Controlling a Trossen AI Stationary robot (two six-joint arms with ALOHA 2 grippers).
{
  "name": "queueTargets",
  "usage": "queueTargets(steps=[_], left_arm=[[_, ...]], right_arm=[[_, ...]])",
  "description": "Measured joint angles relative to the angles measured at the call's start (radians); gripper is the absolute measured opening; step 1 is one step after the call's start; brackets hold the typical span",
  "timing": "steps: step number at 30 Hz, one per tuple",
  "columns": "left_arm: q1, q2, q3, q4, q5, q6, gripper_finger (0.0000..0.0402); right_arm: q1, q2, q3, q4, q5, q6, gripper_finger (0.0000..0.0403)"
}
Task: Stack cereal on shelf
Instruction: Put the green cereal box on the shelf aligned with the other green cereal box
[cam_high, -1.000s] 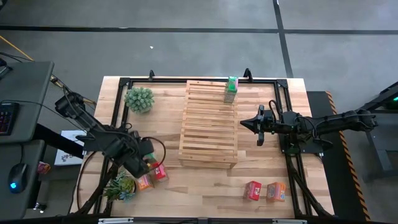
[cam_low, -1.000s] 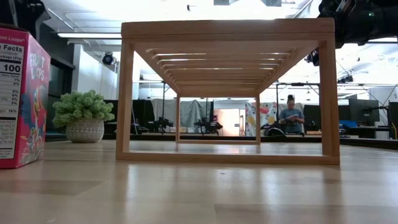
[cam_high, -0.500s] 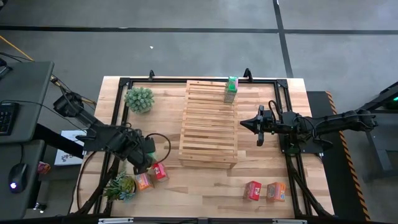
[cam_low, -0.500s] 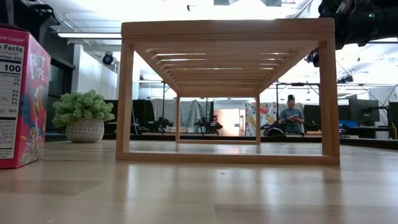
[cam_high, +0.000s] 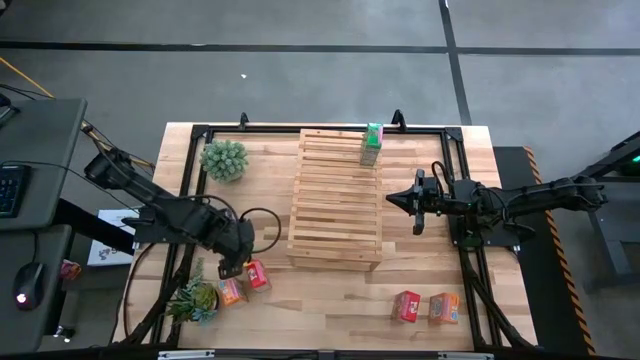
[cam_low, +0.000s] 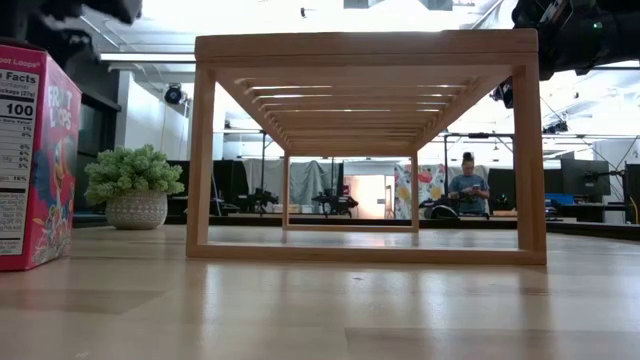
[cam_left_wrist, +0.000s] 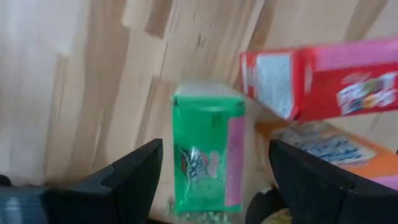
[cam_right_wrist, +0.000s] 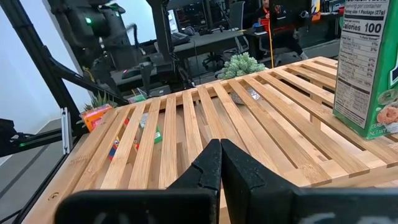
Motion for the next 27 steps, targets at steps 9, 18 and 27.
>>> queueTargets(steps=[9,18,27], left_arm=[[-0.003,-0.001,-0.061,0.02,-0.015,-0.009,0.0282],[-0.005,-0.001,-0.061,0.036,-0.046,-0.028,0.0282],[-0.005,-0.001,-0.062,0.036,-0.033,-0.043,0.0282]], right_arm=[[0.0,0.0,0.0,-0.002,0.0,0.0,0.0],[0.0,0.0,0.0,-0.002,0.0,0.0,0.0],[0.0,0.0,0.0,-0.003,0.0,0.0,0.0]])
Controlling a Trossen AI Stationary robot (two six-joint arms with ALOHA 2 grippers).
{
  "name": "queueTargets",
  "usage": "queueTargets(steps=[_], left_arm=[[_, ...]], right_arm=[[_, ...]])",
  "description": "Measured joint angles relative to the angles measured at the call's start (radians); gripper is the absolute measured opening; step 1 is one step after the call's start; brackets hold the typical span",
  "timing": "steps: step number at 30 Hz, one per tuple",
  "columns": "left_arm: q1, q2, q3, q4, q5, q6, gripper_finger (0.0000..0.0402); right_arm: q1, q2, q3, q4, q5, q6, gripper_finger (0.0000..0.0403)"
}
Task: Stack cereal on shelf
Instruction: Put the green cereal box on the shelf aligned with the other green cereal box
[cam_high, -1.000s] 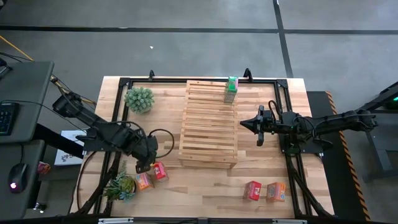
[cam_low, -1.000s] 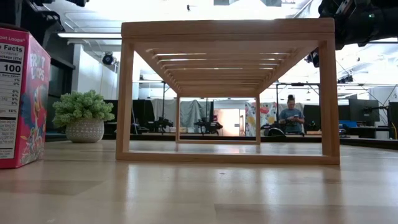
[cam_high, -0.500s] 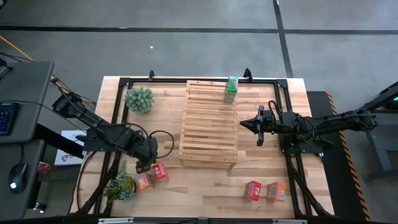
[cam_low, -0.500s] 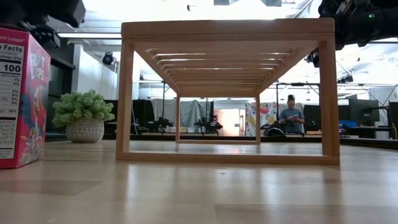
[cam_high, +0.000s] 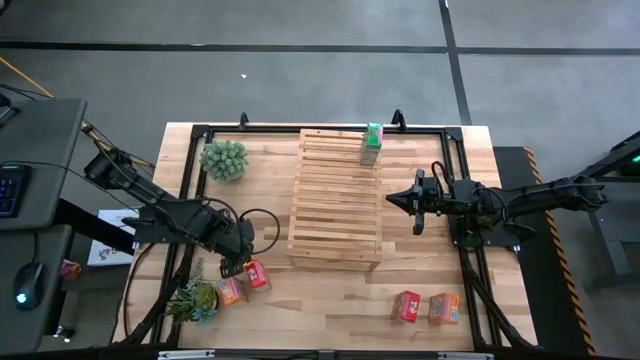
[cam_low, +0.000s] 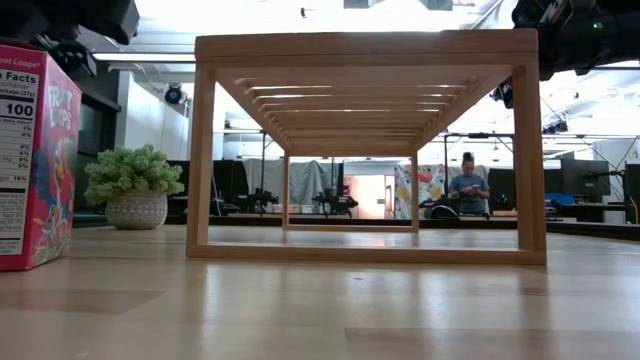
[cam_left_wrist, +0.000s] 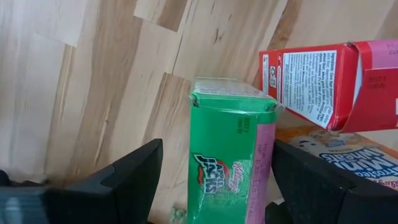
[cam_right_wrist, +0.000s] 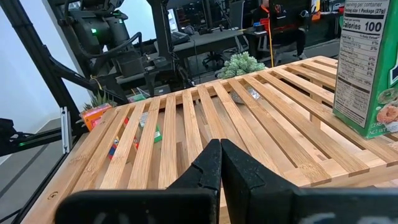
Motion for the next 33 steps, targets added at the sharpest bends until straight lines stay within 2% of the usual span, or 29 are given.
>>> queueTargets(steps=[9,16,19,28,33], left_arm=[[0.0,-0.001,-0.1,0.047,0.037,-0.003,0.0282],[0.0,0.0,-0.104,0.061,0.031,-0.002,0.0275],[0.0,0.0,-0.104,0.061,0.031,0.007,0.0249],[0.0,0.0,-0.078,0.037,0.056,0.086,0.0128],[0.0,-0.009,0.041,-0.131,0.032,0.097,0.0112]], right_arm=[[0.0,0.0,0.0,0.0,0.0,0.0,0.0],[0.0,0.0,0.0,0.0,0.0,0.0,0.0],[0.0,0.0,0.0,0.0,0.0,0.0,0.0],[0.0,0.0,0.0,0.0,0.0,0.0,0.0],[0.0,0.0,0.0,0.0,0.0,0.0,0.0]])
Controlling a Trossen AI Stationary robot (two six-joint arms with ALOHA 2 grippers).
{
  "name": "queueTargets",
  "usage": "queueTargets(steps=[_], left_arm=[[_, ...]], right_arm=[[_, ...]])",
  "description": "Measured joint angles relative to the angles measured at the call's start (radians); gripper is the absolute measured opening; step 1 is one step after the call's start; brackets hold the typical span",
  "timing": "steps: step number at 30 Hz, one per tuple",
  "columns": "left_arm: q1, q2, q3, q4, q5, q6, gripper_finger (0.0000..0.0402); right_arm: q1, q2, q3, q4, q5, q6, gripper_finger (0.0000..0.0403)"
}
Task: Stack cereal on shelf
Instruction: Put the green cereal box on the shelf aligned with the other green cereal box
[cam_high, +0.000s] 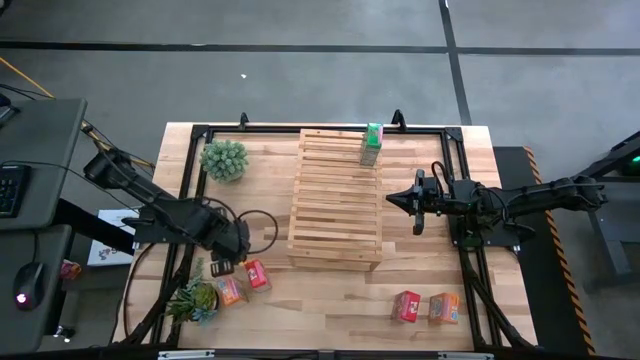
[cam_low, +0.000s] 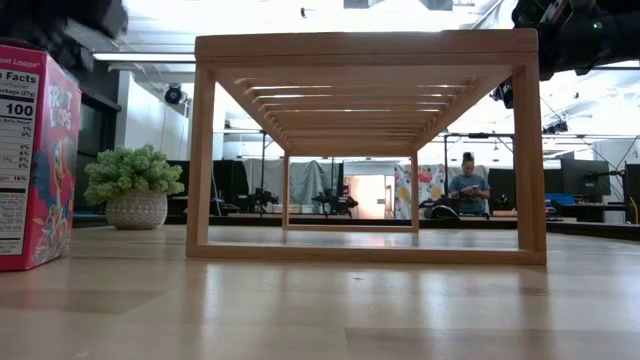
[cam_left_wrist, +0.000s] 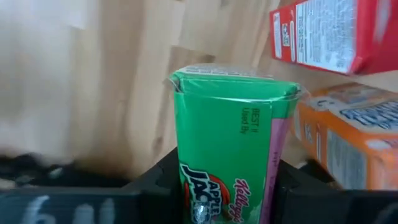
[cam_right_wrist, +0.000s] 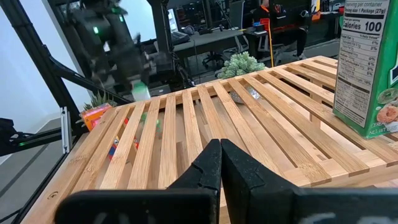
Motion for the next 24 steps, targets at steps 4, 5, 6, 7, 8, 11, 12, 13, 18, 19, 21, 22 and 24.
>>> queueTargets(steps=[4,5,6,7,8,11,12,13,18,19,21,22,24], left_arm=[[0.018,-0.009,0.159,-0.171,-0.124,0.003,0.0123],[0.028,-0.009,0.205,-0.205,-0.17,0.011,0.0125],[0.038,-0.009,0.253,-0.232,-0.22,0.023,0.0126],[0.052,-0.009,0.301,-0.252,-0.272,0.044,0.0127],[0.069,-0.009,0.348,-0.263,-0.324,0.072,0.0127],[0.15,0.017,0.487,-0.241,-0.445,0.201,0.0124],[0.189,0.035,0.532,-0.23,-0.462,0.262,0.0123],[0.227,0.057,0.578,-0.215,-0.467,0.322,0.0122],[0.428,0.243,0.815,-0.161,-0.441,0.614,0.0119],[0.463,0.293,0.868,-0.158,-0.425,0.665,0.0118],[0.527,0.391,0.977,-0.149,-0.381,0.748,0.0118],[0.555,0.44,1.031,-0.143,-0.348,0.784,0.0118],[0.6,0.529,1.127,-0.134,-0.279,0.85,0.0118]], right_arm=[[0.0,0.0,0.0,0.0,0.0,0.0,0.0],[0.0,0.0,0.0,0.0,0.0,0.0,0.0],[0.0,0.0,0.0,0.001,0.0,0.0,0.0],[0.0,0.0,0.0,0.0,0.0,0.0,0.0],[0.0,0.0,0.0,0.0,0.002,0.0,0.0],[0.0,0.0,0.0,0.001,0.019,0.0,0.0],[0.0,0.0,0.0,0.001,0.029,0.0,0.0],[0.0,0.0,0.0,0.001,0.034,0.0,0.0],[0.0,0.0,0.0,0.001,0.036,0.0,0.0],[0.0,0.0,0.0,0.001,0.036,0.0,0.0],[0.0,0.0,0.0,0.001,0.036,0.0,0.0],[0.0,0.0,0.0,0.001,0.036,0.0,0.0],[0.0,0.0,0.0,0.001,0.036,0.0,0.0]])
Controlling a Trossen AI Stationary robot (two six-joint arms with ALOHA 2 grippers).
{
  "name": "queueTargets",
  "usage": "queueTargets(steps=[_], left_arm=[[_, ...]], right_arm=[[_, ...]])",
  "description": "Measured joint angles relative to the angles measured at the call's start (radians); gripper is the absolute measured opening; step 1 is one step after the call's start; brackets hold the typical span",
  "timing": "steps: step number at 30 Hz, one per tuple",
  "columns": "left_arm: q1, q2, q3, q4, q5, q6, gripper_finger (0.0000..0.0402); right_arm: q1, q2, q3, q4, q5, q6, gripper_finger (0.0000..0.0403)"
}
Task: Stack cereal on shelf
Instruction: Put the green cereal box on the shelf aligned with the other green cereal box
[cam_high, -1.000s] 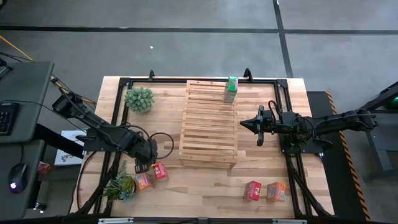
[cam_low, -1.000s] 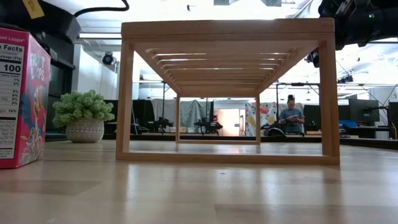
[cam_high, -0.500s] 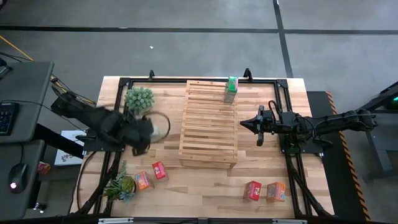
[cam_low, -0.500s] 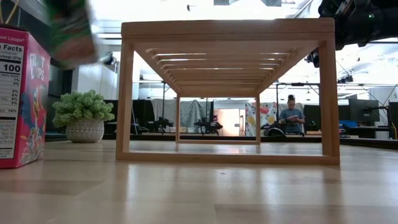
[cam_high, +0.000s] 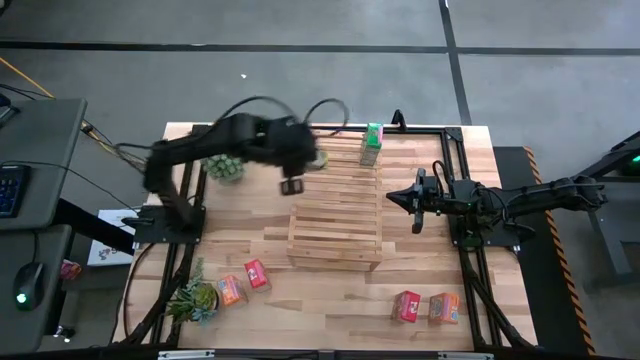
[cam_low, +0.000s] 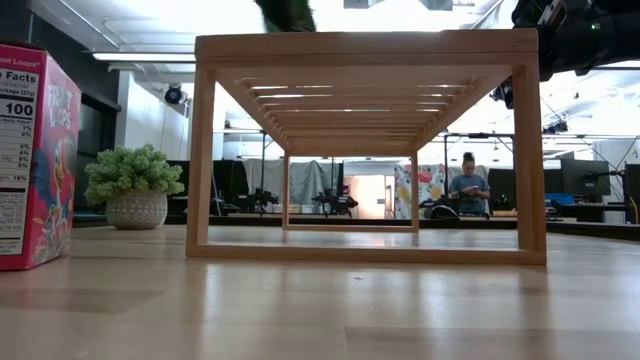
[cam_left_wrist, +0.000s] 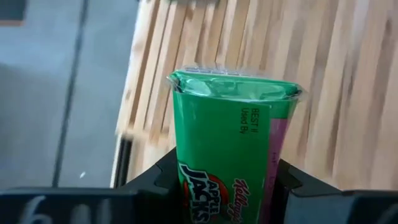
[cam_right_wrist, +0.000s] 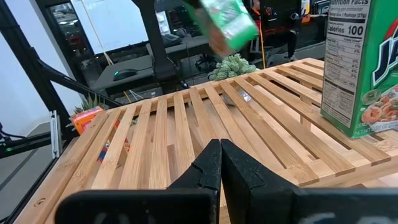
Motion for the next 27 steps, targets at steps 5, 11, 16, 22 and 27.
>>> queueTargets(steps=[5,11,16,22,27], left_arm=[[0.064,0.182,0.178,0.02,0.078,0.118,0.0118],[0.093,0.249,0.193,0.088,0.127,0.215,0.0118],[0.098,0.253,0.195,0.094,0.142,0.231,0.0119],[0.098,0.255,0.195,0.099,0.144,0.233,0.0137],[0.098,0.255,0.194,0.107,0.145,0.257,0.0158]], right_arm=[[0.0,0.0,0.0,-0.005,-0.005,0.004,0.0],[0.0,0.0,0.0,-0.028,-0.005,0.009,0.0],[0.0,0.0,0.0,-0.036,-0.006,0.026,0.0],[0.0,0.0,0.0,-0.035,-0.007,0.027,0.0],[0.0,0.0,0.0,-0.035,-0.007,0.027,0.0]])
